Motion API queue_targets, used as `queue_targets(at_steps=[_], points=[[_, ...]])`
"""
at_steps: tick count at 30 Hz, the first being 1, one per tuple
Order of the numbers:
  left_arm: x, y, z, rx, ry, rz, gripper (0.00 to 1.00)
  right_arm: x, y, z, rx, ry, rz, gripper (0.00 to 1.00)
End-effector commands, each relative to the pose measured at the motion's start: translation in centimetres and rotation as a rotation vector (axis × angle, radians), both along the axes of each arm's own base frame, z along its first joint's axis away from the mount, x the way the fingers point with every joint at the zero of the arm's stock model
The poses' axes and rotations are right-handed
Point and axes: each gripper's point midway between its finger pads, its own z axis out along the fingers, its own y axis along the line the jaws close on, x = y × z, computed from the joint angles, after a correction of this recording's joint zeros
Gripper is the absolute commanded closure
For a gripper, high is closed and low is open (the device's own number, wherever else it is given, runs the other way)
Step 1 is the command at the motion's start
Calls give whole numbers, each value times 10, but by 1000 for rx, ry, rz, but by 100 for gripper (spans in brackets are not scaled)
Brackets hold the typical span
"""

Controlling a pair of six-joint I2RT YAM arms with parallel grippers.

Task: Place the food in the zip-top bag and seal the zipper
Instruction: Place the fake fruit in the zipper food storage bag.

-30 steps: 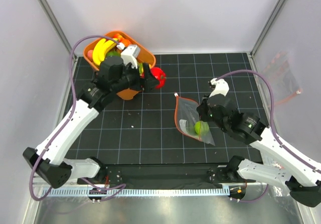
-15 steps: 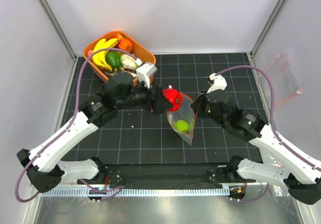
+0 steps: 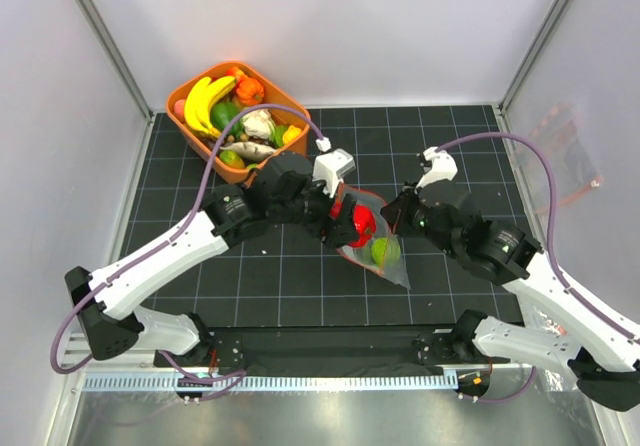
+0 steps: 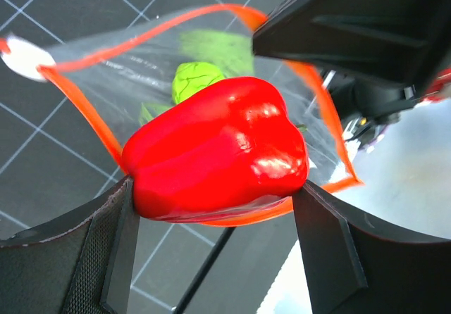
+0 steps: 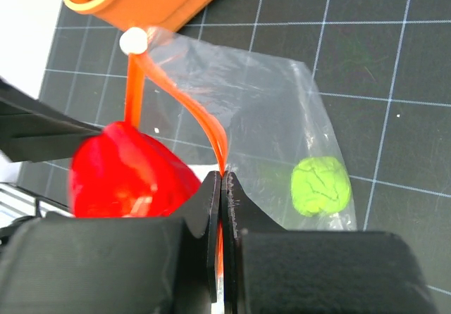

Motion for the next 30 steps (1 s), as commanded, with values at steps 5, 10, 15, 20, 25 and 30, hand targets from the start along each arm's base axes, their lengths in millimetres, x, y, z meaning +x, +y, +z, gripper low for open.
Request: queue_targets(at_steps=[5,10,15,20,25,30], points=[[0,-13,6,45,-84,-89,82,-7,1,19,101,-31,12,99],[-2,-19,7,66,-96,-109,78,-10,1,16,117,-20,13,99],[-7,-21,11,60,-104,-125,49,-11,1,12,117,-17,13,99],[-12,-21,16,42,-97,-141,35,-12,-1,12,120,-17,9,99],[-18,-23,20,19,-79,-161,28,-12,-2,15,128,-22,5,99],[-19,-23,19,22,-75,-163,26,-13,-3,16,131,-25,7,99]])
